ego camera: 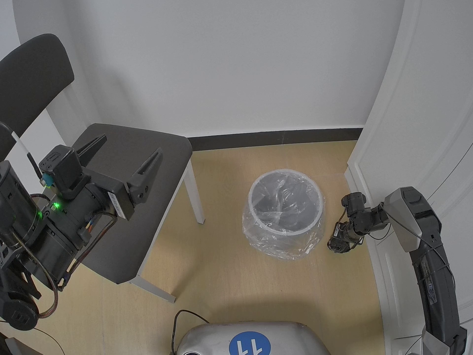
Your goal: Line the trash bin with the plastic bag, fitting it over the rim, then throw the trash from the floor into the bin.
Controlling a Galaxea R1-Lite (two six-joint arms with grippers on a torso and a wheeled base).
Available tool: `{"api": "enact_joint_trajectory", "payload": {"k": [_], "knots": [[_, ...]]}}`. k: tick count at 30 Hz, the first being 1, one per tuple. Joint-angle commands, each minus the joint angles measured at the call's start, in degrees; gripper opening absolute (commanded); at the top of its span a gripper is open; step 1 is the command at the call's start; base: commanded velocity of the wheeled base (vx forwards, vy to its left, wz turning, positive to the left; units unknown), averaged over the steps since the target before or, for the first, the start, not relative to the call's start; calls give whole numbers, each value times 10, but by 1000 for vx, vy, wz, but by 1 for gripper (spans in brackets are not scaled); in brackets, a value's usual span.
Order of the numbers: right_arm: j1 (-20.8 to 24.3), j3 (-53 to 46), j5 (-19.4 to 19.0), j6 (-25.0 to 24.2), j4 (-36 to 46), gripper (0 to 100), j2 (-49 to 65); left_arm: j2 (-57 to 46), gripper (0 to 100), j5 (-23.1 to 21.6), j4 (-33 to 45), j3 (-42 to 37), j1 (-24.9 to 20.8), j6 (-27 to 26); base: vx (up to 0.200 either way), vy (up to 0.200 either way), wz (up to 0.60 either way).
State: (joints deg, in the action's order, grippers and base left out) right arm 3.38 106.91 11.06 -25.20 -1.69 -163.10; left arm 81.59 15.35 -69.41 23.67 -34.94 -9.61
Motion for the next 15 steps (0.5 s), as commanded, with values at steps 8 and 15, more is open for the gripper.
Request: {"api": "enact_joint_trajectory", "payload": {"k": [8, 15], "knots": [[1, -5, 7, -4, -11, 0, -3, 3, 100, 0, 0, 0, -2, -1, 0, 0, 0], [1, -14, 9, -13, -11, 0, 4, -2, 100, 0, 0, 0, -2, -1, 0, 0, 0]]}}
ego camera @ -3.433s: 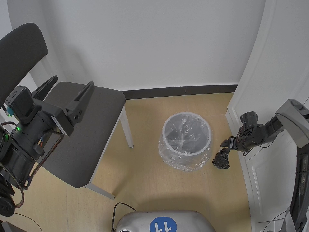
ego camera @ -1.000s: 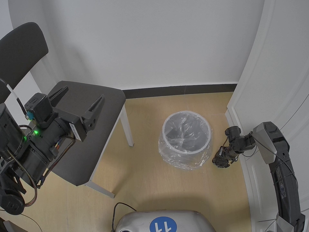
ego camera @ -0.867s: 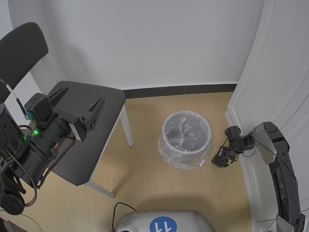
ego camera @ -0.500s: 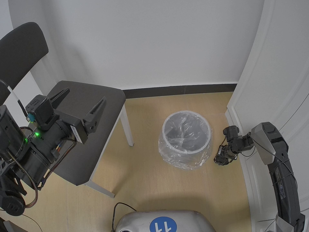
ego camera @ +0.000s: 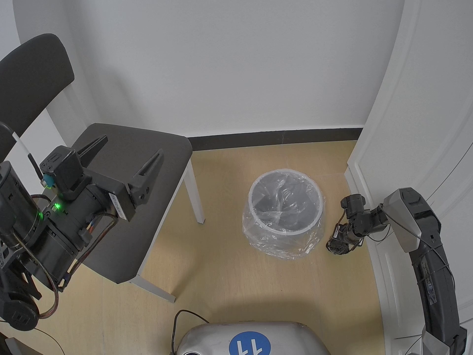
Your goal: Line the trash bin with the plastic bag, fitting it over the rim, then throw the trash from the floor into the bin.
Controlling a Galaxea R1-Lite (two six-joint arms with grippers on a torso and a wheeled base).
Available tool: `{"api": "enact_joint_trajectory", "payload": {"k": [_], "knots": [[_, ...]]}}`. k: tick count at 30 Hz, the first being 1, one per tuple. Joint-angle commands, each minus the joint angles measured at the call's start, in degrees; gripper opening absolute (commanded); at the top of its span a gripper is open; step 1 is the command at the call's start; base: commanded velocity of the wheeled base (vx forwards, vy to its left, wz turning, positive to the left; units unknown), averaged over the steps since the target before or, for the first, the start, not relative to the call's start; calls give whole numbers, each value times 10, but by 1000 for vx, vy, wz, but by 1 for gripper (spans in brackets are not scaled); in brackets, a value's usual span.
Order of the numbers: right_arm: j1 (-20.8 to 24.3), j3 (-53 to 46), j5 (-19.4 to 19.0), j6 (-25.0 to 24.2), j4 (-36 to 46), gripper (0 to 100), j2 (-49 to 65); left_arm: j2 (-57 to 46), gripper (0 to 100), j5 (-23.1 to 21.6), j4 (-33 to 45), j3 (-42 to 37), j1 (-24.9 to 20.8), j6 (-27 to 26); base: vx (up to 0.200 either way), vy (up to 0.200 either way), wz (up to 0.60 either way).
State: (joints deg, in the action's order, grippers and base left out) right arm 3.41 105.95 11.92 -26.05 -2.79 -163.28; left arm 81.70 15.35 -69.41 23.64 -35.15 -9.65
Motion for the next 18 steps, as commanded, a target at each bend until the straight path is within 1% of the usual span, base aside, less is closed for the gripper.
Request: {"api": "enact_joint_trajectory", "payload": {"k": [1, 14, 18], "knots": [[0, -6, 0, -6, 0, 0, 7, -4, 100, 0, 0, 0, 0, 0, 0, 0, 0], [-2, -16, -1, -12, 0, 0, 25, -7, 100, 0, 0, 1, -4, 0, 0, 0, 0], [-2, -32, -2, -30, -1, 0, 46, -6, 100, 0, 0, 12, -13, -1, 0, 0, 0]]}}
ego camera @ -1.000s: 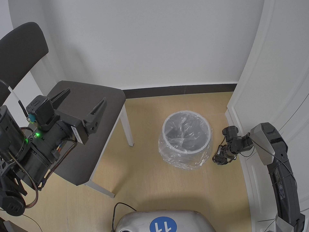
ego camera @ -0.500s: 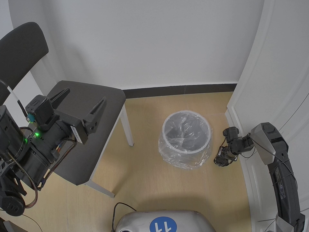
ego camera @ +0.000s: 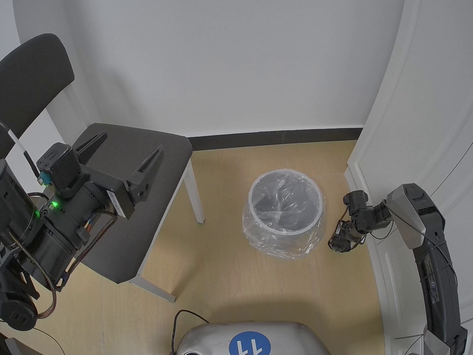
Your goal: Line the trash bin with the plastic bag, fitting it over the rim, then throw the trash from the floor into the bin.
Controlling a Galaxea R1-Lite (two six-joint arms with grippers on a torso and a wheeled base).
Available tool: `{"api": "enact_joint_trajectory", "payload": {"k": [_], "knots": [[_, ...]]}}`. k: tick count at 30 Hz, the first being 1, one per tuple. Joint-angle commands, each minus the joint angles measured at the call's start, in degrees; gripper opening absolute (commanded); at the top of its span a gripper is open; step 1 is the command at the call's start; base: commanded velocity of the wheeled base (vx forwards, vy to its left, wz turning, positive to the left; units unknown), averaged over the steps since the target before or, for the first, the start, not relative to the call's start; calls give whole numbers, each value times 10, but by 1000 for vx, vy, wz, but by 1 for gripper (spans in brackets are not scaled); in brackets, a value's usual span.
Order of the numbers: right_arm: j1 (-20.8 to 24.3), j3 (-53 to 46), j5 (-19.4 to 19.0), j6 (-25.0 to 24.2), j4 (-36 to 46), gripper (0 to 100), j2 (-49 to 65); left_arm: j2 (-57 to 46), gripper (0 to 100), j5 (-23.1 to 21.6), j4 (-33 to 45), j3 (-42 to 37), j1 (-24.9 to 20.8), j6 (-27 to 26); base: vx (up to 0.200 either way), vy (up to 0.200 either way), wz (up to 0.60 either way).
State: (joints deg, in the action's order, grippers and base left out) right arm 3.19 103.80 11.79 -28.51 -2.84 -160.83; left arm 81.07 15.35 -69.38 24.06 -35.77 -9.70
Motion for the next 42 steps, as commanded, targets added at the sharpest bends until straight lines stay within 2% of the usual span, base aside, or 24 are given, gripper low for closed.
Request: {"api": "enact_joint_trajectory", "payload": {"k": [1, 4, 8, 19, 32, 33, 38, 42], "knots": [[1, -17, -5, -13, 0, 0, 30, 6, 100, -5, 2, 41, -13, 1, 0, 0, 0], [1, -32, -5, -14, -1, 0, 49, 9, 100, -7, 6, 85, -13, 0, 0, 0, 0], [-5, -49, -15, -14, -2, 0, 74, -1, 100, -7, 10, 95, -14, -3, 0, 0, 0], [-18, -126, -48, -4, 1, 0, 172, -48, 100, -2, 11, 91, -14, -65, 0, 0, 0], [-23, -216, -48, 3, -3, 0, 299, -98, 100, -1, 20, 63, -14, -73, 0, 0, 0], [-20, -269, -47, 3, -8, 0, 353, -115, 100, -3, 19, 52, -15, -73, 0, 0, 0], [-7, -387, -48, 3, -29, 0, 454, -146, 100, -4, 12, 18, -38, -66, 0, 0, 0], [-6, -430, -46, 8, -91, 0, 498, -159, 100, -5, 12, -2, -51, -42, 0, 0, 0]]}}
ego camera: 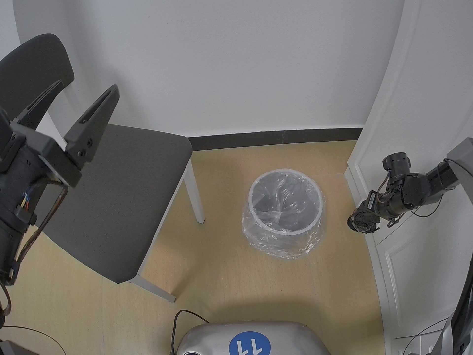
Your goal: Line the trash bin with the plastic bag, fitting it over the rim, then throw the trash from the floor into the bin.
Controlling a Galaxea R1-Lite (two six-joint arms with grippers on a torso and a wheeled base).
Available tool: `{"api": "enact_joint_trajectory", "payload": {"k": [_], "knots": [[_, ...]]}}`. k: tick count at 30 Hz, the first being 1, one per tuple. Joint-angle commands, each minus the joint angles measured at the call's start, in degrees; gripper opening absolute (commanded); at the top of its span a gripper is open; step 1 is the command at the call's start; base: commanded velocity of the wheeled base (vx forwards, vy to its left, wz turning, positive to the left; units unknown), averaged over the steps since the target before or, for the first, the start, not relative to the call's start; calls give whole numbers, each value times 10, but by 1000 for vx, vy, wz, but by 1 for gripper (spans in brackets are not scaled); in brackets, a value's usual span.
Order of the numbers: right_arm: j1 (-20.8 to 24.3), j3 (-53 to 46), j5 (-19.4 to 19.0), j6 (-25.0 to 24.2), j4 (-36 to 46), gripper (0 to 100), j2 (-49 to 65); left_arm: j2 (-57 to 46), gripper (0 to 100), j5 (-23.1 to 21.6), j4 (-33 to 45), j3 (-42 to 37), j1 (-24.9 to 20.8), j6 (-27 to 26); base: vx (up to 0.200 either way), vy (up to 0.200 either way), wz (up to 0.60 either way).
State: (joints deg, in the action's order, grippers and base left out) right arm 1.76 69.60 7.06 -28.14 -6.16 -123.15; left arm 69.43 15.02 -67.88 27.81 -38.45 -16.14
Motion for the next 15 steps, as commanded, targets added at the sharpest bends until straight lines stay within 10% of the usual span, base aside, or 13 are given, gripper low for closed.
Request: {"api": "enact_joint_trajectory", "payload": {"k": [1, 15], "knots": [[9, -90, 1, 14, -61, 0, 133, -45, 100, -2, -4, -43, -24, 30, 0, 0, 0], [112, -114, 49, 263, -63, 0, 207, -160, 100, -9, 6, -146, -20, 158, 0, 0, 0]]}}
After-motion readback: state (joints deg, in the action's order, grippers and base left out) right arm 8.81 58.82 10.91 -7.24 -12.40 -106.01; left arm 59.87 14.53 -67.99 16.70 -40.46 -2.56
